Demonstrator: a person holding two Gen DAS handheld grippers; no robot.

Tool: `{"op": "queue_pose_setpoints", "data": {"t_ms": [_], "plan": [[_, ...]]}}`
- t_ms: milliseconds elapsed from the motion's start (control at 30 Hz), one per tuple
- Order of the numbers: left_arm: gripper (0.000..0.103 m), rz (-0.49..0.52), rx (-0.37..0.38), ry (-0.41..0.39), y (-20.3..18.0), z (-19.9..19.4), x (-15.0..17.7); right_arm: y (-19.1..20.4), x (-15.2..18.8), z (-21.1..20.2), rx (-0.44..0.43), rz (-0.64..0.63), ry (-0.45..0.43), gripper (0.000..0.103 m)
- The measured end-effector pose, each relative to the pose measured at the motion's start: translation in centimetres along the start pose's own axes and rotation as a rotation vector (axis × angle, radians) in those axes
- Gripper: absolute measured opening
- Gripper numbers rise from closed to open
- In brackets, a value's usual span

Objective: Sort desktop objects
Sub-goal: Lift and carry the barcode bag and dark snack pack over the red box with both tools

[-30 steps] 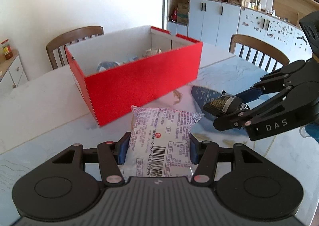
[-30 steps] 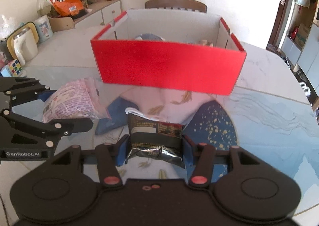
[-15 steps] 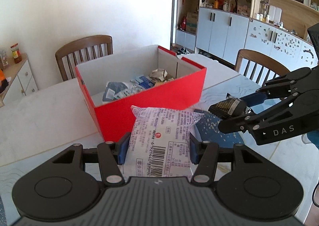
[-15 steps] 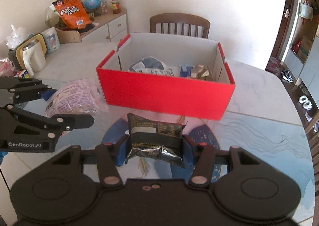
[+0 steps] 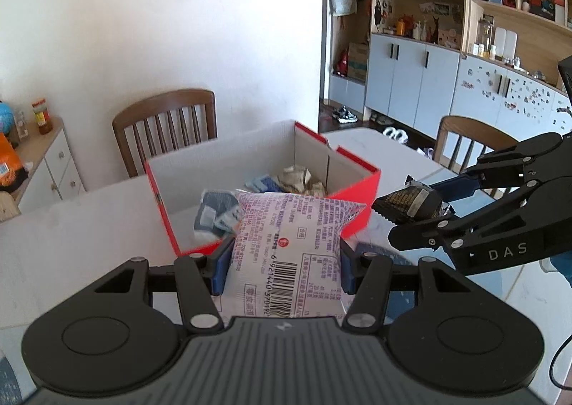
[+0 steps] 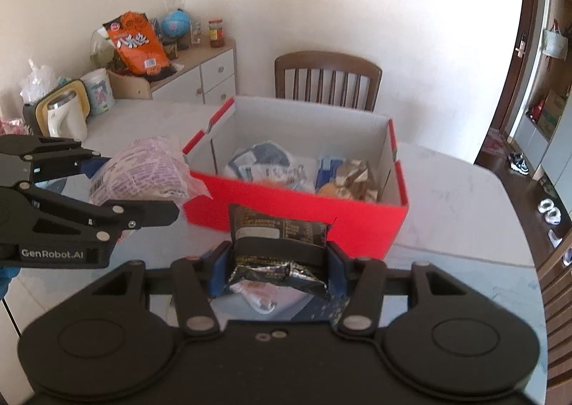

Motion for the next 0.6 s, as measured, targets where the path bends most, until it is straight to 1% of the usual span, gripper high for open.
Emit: {"op": "queue_pose_setpoints", "data": {"t_ms": [367,600], "plan": [[0.055,0.015,-0.04,-0.045,0.4,1.8,-3.9,-3.2,-3.3,0.5,0.016,-0.032,-0.061,0.054],[0.055,0.015,-0.083,-0.061,2.3,3.3,-6.9,-4.7,-5.4,1.3,0.018,-0.058,-0.09,0.054]]}}
Point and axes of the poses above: each gripper's, at about its wrist camera, not at the fingertips, and z roughly the way its jaws point, y to its left, x to its underside, the point moved 10 cm from there along z, roughly the way its jaws point, and after that the axes turned 7 degrees about -y, right-handed, at the moved point
